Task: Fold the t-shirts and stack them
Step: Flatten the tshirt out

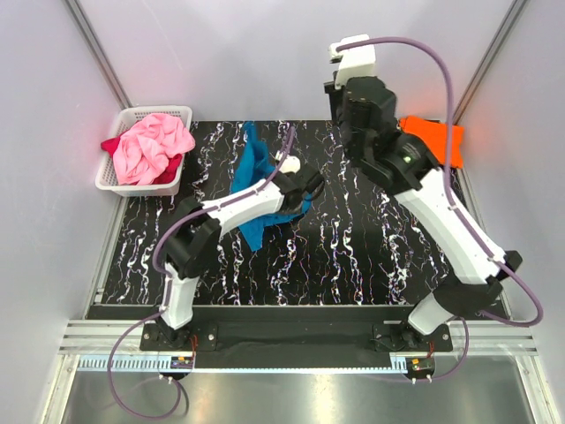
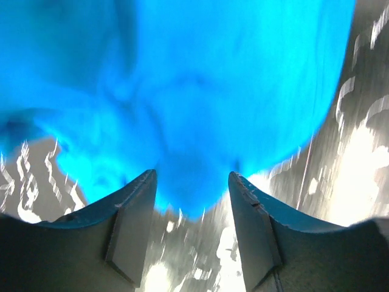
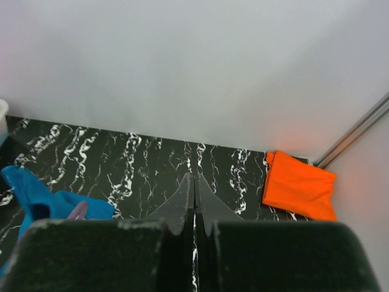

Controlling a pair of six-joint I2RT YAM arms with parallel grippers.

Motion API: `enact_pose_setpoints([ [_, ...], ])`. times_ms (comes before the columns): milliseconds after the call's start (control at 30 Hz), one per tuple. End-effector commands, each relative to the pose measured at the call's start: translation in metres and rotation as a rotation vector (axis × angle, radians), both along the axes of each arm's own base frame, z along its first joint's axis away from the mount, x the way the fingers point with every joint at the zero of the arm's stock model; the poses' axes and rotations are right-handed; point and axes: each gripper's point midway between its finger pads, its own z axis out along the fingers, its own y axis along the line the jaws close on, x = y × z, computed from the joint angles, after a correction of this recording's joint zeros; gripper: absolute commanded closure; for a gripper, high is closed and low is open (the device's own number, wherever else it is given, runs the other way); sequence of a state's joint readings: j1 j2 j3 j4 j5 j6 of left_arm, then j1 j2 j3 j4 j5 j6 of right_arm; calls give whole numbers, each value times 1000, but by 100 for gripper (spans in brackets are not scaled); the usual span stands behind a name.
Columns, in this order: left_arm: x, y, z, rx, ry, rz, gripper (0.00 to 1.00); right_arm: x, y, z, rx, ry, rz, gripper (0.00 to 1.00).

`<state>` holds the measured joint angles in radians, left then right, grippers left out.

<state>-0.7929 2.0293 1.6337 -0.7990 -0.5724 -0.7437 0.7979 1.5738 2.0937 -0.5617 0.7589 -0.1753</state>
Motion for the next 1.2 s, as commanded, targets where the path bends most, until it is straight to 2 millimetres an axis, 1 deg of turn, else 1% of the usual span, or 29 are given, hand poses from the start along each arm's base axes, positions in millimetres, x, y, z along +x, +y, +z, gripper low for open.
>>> enact_pose_setpoints([
  [0, -20, 10, 15, 23, -32, -19, 45, 29, 11, -33, 0, 37, -59, 100],
  [33, -23, 14, 15, 28, -31, -18, 45, 29, 11, -34, 8, 39, -55, 100],
  [100, -28, 19, 14, 24, -31, -3, 45, 35, 17, -48, 4, 65, -54, 100],
  [233, -34, 31, 16, 18, -28, 22, 45, 38, 18, -68, 4, 105, -54, 100],
  [267, -34, 34, 22, 0, -44, 44, 44, 37, 18, -77, -5, 130, -43, 98],
  [333, -36, 46, 24, -8, -49, 87, 44, 42, 10, -92, 14, 175, -53, 90],
  [367, -36, 49, 33, -45, -67, 115, 43, 42, 15, -109, 58, 243, -11, 84],
  [400, -36, 59, 34, -56, -68, 142, 41, 49, 4, -119, 89, 275, -23, 84],
  [433, -36, 62, 36, -71, -72, 155, 41, 52, 1, -141, 99, 332, -14, 82],
  [467, -36, 64, 46, -99, -85, 159, 41, 51, 10, -156, 154, 393, 56, 81],
  [500, -33, 68, 49, -109, -89, 165, 39, 53, 10, -169, 175, 432, 72, 77],
  [533, -32, 70, 52, -112, -89, 150, 39, 61, 0, -194, 182, 490, 56, 76],
  [567, -32, 68, 59, -149, -83, 133, 38, 62, 4, -206, 205, 525, 83, 75],
  [600, -26, 69, 62, -176, -87, 132, 37, 65, 3, -219, 207, 552, 81, 73],
  [633, -23, 68, 64, -206, -81, 116, 37, 69, 1, -240, 200, 592, 74, 71],
  [667, -25, 60, 63, -260, -37, 64, 36, 71, 5, -247, 209, 607, 98, 70],
  [700, -16, 65, 64, -300, -36, 76, 36, 73, 8, -256, 211, 627, 106, 68],
  [733, -13, 65, 64, -331, -25, 71, 36, 75, 10, -263, 213, 644, 116, 66],
  [767, -14, 59, 62, -382, 8, 43, 36, 81, 15, -276, 226, 674, 137, 64],
  [800, -5, 64, 63, -412, 2, 58, 36, 83, 18, -283, 235, 689, 148, 63],
  [833, -1, 66, 61, -430, 14, 59, 36, 87, 20, -286, 247, 698, 160, 60],
  [867, -1, 62, 58, -468, 42, 48, 36, 92, 26, -298, 272, 733, 189, 59],
  [900, 7, 68, 59, -496, 40, 62, 36, 96, 26, -304, 286, 747, 192, 57],
  [933, 9, 69, 55, -519, 57, 74, 36, 101, 31, -316, 301, 774, 210, 57],
  [967, 10, 68, 55, -545, 69, 69, 36, 104, 36, -320, 325, 789, 234, 56],
  [1000, 14, 71, 54, -579, 77, 73, 36, 110, 33, -325, 340, 796, 227, 56],
  [1033, 15, 72, 55, -595, 78, 79, 36, 115, 36, -336, 351, 817, 235, 56],
  [1100, 18, 73, 55, -605, 73, 75, 36, 122, 37, -347, 357, 830, 230, 55],
  [1167, 18, 72, 54, -613, 80, 68, 35, 130, 42, -363, 355, 855, 231, 54],
])
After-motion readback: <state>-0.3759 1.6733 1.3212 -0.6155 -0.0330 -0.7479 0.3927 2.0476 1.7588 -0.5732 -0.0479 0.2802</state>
